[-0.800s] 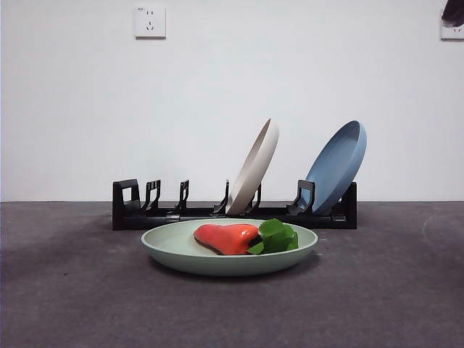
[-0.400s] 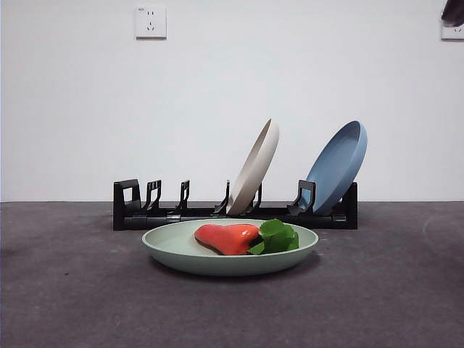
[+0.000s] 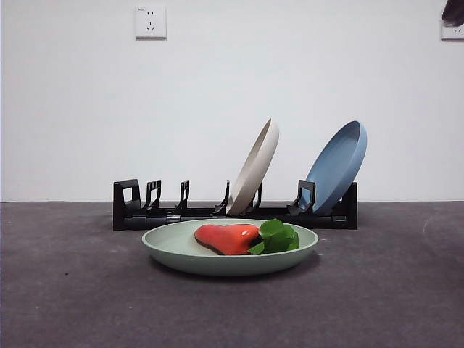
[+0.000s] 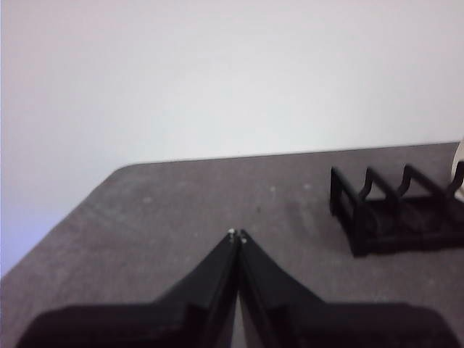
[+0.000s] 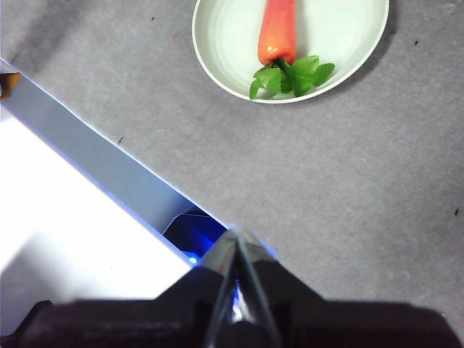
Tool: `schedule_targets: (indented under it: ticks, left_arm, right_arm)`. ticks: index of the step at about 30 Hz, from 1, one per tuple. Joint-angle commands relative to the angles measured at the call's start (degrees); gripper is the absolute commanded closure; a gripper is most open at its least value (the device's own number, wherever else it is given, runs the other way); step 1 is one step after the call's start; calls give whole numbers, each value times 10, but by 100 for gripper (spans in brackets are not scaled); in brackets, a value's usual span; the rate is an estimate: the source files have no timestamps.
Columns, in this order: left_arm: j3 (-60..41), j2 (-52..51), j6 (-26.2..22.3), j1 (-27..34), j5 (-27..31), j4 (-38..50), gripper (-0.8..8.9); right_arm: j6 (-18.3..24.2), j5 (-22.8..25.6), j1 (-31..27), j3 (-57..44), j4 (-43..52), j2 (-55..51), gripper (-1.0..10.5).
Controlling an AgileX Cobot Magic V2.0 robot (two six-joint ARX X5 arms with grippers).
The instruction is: Take the green plate from the plate rack,put the plate on the table,take the carrot from the table,put the carrot in the plate
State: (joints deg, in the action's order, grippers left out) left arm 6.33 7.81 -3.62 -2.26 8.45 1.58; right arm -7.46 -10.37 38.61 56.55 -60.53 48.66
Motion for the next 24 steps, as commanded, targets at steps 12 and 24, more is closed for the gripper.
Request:
schedule_targets:
  ticks: [12, 24]
  left_arm:
    - [-61, -42, 26, 5, -33, -59, 816]
    - [-61, -71, 34, 5, -59, -120, 816]
  right_arm:
    - [4, 0, 1, 0, 0, -1, 946]
    - [4, 0, 1, 0, 0, -1, 946]
